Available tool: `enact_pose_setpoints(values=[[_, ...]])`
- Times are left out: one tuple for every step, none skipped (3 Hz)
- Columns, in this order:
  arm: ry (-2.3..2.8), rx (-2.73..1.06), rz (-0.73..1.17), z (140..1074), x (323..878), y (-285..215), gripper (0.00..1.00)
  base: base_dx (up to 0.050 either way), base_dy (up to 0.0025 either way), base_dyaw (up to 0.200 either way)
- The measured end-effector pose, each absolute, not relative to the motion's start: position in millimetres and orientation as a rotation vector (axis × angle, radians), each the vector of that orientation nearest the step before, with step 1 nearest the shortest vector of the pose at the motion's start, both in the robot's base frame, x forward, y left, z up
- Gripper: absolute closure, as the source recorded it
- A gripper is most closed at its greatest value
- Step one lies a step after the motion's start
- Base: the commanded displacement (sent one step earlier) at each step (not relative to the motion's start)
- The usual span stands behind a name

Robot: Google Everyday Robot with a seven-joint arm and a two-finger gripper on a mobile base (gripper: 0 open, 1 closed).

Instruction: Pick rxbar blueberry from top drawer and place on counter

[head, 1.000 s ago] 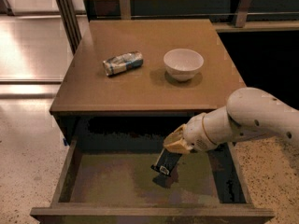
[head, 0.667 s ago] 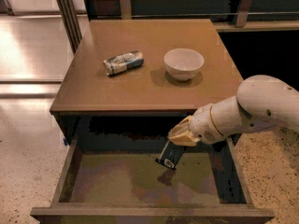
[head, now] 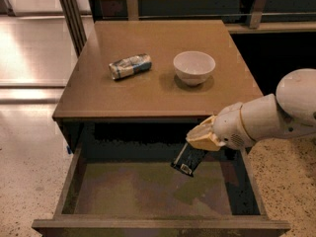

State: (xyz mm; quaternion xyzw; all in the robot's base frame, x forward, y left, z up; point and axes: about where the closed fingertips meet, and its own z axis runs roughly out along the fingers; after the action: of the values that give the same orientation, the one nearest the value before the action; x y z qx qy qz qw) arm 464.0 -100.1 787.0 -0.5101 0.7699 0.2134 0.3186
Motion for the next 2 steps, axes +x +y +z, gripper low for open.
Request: enact_pose_setpoints(values=[[1.991,-1.376,0.527,823.3,480.3,-102.6,1.00,0.000,0.00000,0.000],[1.941,-1.433,0.511,855.1,507.4,-92.8,1.00,0.000,0.00000,0.000]])
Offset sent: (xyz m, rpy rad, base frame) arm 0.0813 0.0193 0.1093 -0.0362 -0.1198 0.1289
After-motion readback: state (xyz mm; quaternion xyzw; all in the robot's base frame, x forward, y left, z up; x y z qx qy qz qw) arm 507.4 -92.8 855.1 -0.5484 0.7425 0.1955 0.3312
